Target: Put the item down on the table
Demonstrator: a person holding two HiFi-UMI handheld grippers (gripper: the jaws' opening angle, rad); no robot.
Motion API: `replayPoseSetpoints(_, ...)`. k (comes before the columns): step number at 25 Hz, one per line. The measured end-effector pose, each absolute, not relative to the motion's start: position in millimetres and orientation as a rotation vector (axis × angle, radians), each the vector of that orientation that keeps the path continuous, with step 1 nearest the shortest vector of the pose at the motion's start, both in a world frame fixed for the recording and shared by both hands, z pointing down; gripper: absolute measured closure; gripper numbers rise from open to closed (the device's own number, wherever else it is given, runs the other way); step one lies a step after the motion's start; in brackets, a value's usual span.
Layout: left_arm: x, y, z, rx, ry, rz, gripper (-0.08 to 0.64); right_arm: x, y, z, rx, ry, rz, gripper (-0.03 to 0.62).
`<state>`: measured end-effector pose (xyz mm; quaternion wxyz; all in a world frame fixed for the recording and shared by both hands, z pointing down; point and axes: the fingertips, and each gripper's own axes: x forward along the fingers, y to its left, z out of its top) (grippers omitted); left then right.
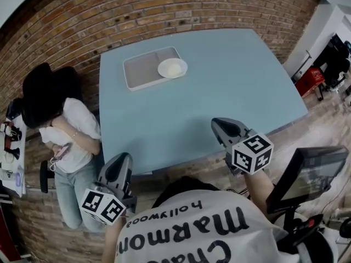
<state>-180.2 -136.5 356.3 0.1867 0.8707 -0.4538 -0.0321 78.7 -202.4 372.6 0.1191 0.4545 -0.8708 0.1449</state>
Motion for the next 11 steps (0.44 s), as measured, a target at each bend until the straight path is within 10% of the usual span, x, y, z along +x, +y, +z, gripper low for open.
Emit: replayPoseSetpoints(11, -180.8, -139.9, 354.2, 2.459, -1.268, -0.098, 0.540, 80.9, -201.6, 373.7, 1.339, -2.542, 0.441, 0.580)
